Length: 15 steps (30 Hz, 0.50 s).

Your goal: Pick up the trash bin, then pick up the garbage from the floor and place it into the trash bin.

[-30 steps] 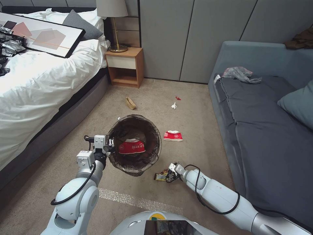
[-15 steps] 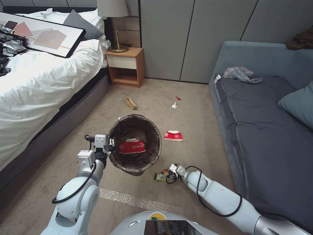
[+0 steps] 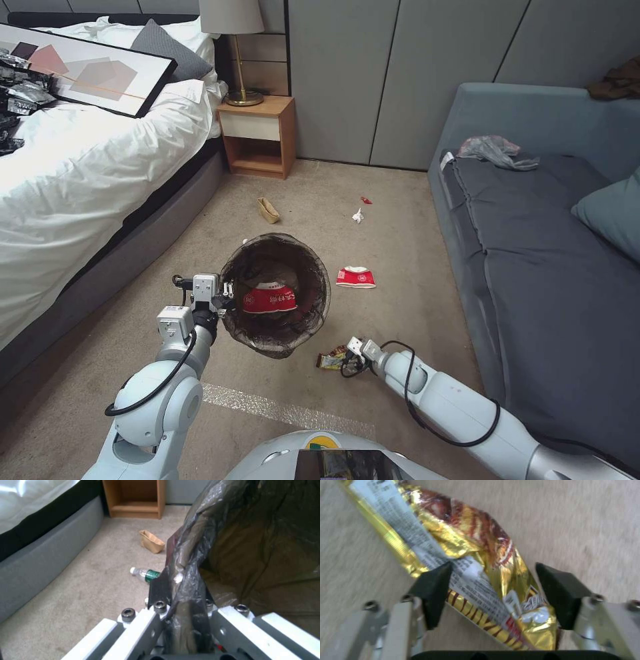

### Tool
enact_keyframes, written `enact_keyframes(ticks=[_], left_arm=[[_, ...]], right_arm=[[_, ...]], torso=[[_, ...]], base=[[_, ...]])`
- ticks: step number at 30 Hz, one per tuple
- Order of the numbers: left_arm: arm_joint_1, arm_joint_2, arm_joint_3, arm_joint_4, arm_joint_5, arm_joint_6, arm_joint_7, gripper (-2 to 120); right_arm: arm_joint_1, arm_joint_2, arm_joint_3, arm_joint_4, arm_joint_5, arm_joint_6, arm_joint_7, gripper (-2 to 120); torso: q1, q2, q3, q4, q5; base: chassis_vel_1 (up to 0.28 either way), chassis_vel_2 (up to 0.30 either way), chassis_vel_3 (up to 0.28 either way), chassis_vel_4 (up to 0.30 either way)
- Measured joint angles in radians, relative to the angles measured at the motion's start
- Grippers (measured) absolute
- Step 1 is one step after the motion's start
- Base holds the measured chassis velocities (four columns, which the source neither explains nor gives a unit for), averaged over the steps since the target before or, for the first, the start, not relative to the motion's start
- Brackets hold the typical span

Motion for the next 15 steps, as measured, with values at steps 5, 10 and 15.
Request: enact_keyframes(ticks=[5, 10, 15], left_arm=[[-0.005, -0.002, 0.006, 0.003, 0.002, 0.0, 0.001, 0], [-0.01, -0.002, 0.008, 0.005, 0.003, 0.0, 0.003, 0], [-0.01, -0.001, 0.008, 0.005, 0.003, 0.0, 0.004, 0]], right_arm=[[-0.008, -0.021, 0.012, 0.037, 0.016, -0.007, 0.009, 46], [-0.018, -0.032, 0.023, 0.056, 0.028, -0.007, 0.009, 26], [-0.02, -0.03, 0.026, 0.053, 0.028, -0.004, 0.008, 11]], torso=[[0.0, 0.0, 0.0, -0.0005, -0.0006], [0.0, 0.0, 0.0, -0.0001, -0.0005], [0.0, 0.0, 0.0, -0.0001, -0.0006]], base=[[0.0, 0.0, 0.0, 0.0], [0.0, 0.0, 0.0, 0.0], [0.0, 0.0, 0.0, 0.0]])
